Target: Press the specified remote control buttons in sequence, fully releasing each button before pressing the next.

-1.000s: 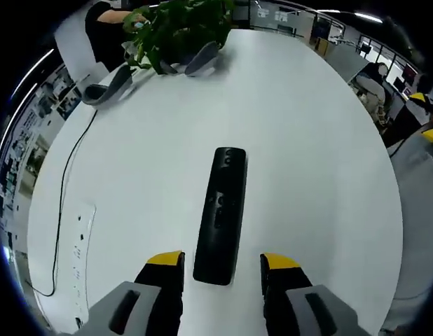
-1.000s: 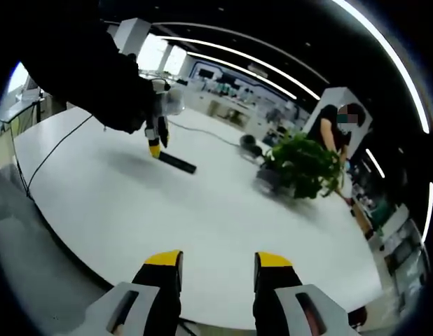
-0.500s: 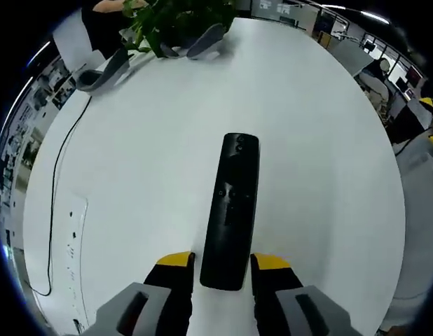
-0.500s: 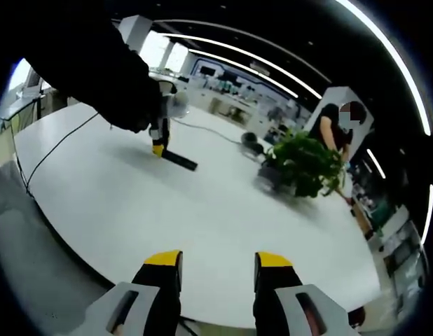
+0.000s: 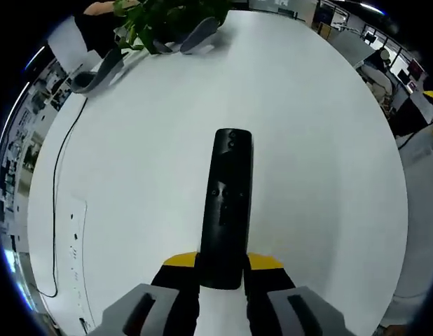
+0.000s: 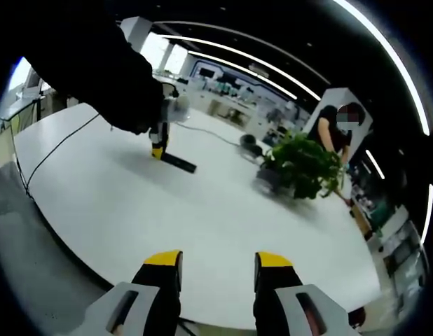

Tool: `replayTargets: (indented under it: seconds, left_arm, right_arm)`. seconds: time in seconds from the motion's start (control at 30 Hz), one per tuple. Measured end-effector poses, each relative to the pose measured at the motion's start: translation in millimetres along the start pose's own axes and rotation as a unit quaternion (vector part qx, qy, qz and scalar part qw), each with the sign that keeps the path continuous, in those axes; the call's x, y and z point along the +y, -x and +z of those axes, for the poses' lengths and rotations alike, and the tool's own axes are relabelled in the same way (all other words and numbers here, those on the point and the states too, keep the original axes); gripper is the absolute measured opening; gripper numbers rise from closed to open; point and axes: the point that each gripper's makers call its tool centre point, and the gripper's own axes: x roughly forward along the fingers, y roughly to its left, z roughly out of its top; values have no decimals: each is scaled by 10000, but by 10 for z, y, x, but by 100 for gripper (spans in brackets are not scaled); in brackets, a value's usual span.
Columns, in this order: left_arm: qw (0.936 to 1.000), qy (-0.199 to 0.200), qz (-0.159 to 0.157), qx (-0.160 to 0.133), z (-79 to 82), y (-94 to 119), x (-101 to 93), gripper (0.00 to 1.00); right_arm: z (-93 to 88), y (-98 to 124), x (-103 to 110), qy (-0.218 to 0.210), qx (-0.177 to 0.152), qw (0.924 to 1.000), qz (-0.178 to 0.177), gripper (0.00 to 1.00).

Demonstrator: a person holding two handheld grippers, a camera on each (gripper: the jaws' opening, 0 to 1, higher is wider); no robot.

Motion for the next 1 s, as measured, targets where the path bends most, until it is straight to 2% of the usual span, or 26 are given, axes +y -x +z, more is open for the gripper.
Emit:
replayTargets:
  seconds: [0.03, 0.27, 0.47, 0.7, 1.0]
  left_arm:
    - [10000, -29, -2, 80, -7, 2, -65, 23]
    - [9991, -236, -43, 357, -43, -4, -194, 23]
    - [9990, -168, -34, 415, -82, 1, -288, 23]
    - [9959, -407, -17, 804, -150, 11, -517, 23]
    - [9969, -322, -29, 717, -247, 57, -771, 23]
  right_arm:
    - [6, 2, -4, -11, -17, 10000, -8, 38]
    - [11, 10, -33, -38, -47, 9999, -81, 38]
    - [15, 18, -60, -87, -76, 9998, -139, 37]
    - [-13, 22, -137, -220, -51, 9994, -276, 37]
    - [-14, 25, -127, -200, -58, 9994, -264, 36]
